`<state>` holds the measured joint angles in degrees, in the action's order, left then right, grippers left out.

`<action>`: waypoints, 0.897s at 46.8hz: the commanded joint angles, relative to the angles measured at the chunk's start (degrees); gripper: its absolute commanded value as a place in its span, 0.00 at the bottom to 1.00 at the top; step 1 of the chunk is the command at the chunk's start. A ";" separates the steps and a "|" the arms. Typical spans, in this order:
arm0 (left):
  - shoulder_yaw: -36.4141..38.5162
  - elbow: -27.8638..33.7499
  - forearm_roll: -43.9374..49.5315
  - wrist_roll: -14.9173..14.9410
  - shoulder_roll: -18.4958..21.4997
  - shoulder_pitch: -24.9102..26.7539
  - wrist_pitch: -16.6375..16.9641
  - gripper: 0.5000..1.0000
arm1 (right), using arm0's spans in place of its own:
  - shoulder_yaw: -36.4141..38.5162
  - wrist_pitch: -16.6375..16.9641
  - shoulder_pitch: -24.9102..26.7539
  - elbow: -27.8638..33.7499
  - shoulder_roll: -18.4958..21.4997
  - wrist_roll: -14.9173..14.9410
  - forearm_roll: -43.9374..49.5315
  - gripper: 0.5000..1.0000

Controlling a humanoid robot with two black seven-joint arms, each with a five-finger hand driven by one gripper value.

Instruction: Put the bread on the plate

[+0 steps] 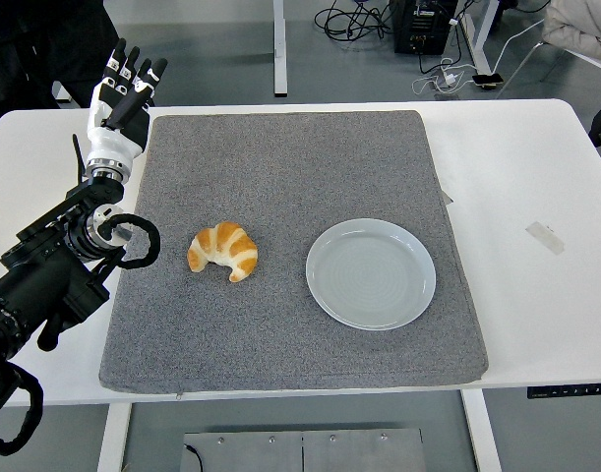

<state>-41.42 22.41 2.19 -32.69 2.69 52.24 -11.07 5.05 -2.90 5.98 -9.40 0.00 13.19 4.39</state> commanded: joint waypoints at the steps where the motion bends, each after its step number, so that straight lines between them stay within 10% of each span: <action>1: 0.03 0.00 0.01 -0.09 0.03 0.05 0.00 0.96 | 0.05 0.00 0.00 -0.01 0.00 0.00 0.00 1.00; 42: 0.03 0.44 0.10 0.00 0.47 0.14 0.00 0.96 | 0.05 0.00 0.00 -0.01 0.00 0.00 0.00 1.00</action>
<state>-41.42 22.77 2.29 -32.71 3.07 52.38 -11.08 5.05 -2.90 5.98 -9.41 0.00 13.19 4.39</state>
